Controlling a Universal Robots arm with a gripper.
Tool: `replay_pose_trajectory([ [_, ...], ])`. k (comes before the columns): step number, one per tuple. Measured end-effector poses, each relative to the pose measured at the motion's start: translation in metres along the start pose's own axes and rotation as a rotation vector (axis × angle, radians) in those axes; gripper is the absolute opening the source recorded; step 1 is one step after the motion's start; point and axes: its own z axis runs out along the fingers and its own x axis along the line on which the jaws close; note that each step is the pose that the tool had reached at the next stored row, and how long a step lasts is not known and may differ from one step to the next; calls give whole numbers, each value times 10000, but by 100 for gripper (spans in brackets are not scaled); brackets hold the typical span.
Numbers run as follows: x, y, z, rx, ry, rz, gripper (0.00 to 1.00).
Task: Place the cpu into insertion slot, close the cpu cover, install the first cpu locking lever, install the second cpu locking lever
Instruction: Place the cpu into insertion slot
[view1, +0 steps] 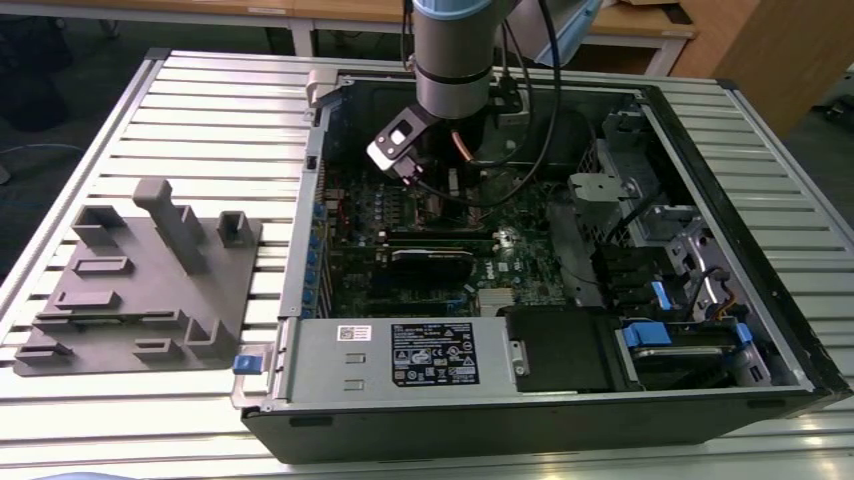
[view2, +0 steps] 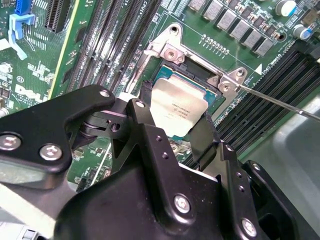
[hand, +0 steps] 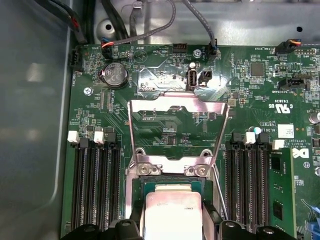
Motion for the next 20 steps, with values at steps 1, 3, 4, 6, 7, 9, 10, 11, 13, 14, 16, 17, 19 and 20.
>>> replay_pose_trajectory([
  [1,0,0,0,0,-4,42,54],
  [3,0,0,0,-1,-11,119,54],
  [4,0,0,0,-1,-14,141,54],
  [6,0,0,0,0,-15,151,54],
  [7,0,0,-1,-1,-16,153,54],
  [9,0,0,0,-1,-16,155,54],
  [10,0,-1,1,0,-17,155,54],
  [11,0,-1,5,-2,-15,156,54],
  [13,0,-3,11,0,-18,159,54],
  [14,-1,-5,13,1,-20,159,54],
  [16,-1,-7,14,1,-20,159,54],
  [17,0,-7,15,0,-18,159,54],
  [19,0,-7,15,0,-16,158,54],
  [20,0,-7,15,-1,-16,158,54],
])
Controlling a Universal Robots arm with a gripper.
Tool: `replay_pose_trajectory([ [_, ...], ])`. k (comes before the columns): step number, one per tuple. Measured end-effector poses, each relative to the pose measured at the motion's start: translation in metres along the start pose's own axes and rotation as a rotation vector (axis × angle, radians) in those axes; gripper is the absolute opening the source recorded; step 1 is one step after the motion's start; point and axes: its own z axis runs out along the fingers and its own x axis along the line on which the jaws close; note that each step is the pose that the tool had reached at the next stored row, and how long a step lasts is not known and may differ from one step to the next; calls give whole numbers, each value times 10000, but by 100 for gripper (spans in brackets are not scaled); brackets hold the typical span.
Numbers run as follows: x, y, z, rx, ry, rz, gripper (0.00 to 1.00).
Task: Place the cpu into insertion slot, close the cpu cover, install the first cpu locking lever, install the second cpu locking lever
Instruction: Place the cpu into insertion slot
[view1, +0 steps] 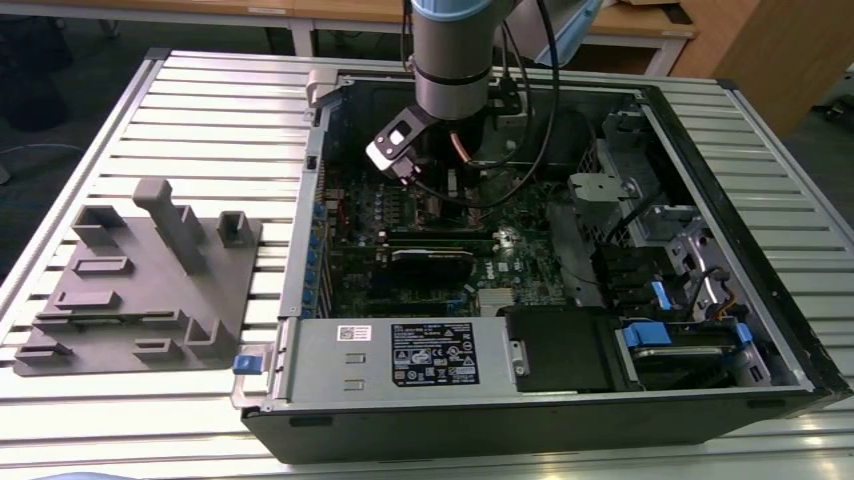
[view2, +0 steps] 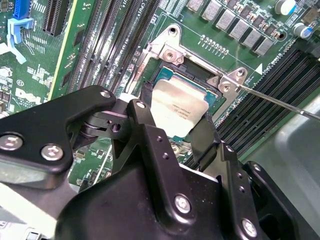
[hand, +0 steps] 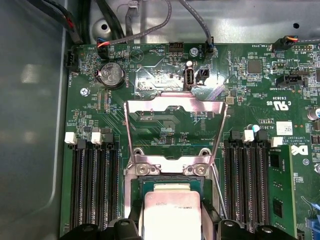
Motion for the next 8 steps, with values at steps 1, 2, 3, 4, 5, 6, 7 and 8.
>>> replay_pose_trajectory([
  [1,0,0,0,0,0,1,54],
  [2,0,0,0,0,1,1,54],
  [3,0,0,-1,-2,3,1,54],
  [4,1,0,-3,-2,4,1,54],
  [5,0,0,-8,-2,4,1,54],
  [6,0,1,-16,0,2,1,54],
  [7,0,1,-22,1,1,1,54],
  [8,1,2,-25,-1,4,2,54],
])
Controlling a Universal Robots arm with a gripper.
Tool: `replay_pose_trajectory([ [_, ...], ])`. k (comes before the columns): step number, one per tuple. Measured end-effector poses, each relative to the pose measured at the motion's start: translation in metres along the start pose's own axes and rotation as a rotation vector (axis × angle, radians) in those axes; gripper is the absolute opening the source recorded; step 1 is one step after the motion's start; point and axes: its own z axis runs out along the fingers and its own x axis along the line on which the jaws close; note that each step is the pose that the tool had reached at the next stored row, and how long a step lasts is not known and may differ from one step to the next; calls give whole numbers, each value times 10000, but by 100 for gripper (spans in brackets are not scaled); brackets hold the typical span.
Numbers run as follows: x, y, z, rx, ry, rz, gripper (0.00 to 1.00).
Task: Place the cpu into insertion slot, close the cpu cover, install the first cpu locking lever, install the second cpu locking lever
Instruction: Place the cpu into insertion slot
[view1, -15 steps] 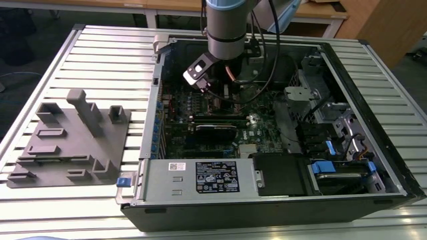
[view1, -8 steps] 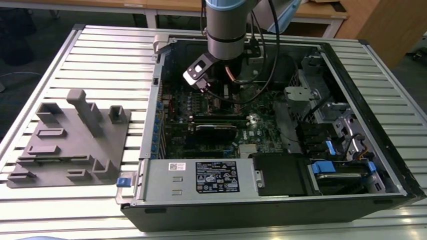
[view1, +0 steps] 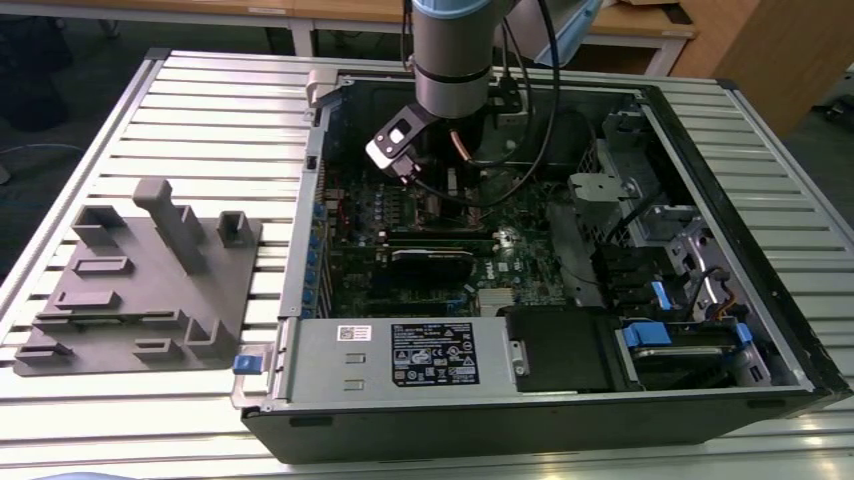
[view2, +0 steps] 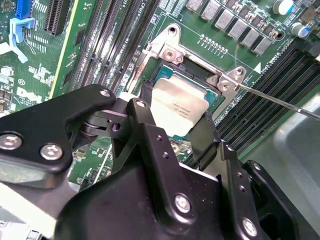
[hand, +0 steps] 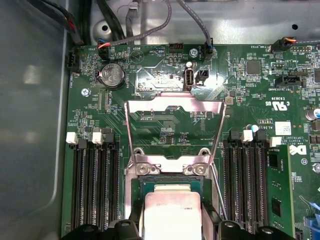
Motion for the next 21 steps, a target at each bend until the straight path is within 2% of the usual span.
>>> replay_pose_trajectory([
  [21,-1,0,19,-1,-25,253,54],
])
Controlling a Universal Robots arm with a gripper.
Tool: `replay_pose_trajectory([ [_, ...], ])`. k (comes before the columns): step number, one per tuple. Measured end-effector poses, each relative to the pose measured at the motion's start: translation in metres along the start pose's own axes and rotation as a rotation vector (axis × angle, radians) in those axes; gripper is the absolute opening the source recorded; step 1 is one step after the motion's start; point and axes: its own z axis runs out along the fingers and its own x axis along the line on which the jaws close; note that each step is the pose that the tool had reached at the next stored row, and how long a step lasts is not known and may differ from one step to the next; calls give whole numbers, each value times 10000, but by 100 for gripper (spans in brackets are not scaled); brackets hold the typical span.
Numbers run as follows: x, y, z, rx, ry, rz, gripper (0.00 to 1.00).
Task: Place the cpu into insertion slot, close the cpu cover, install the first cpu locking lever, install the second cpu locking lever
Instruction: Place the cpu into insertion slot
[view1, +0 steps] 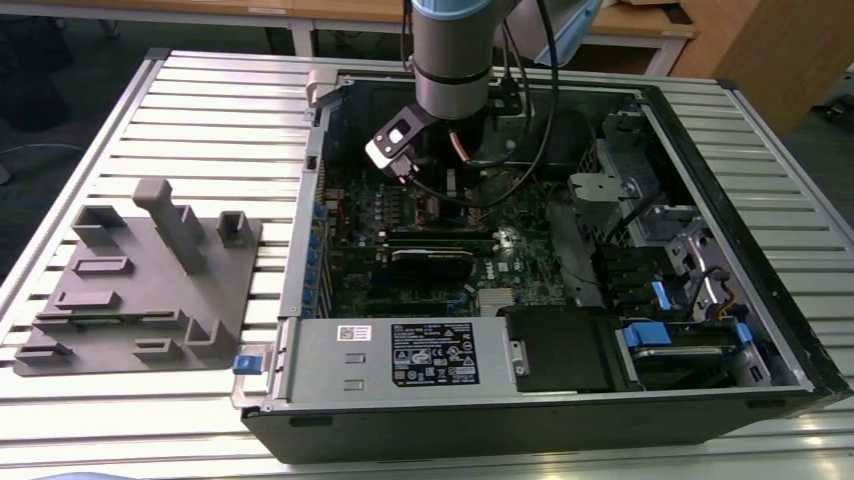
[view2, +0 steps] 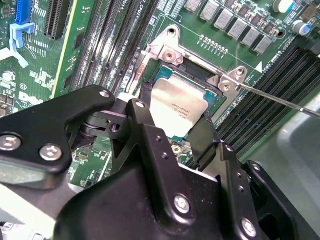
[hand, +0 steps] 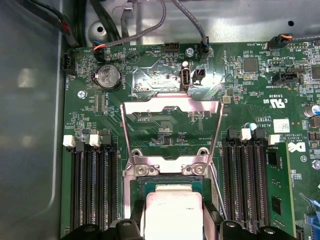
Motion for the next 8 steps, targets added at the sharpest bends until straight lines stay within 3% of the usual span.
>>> replay_pose_trajectory([
  [8,-1,-4,31,1,-2,0,54],
])
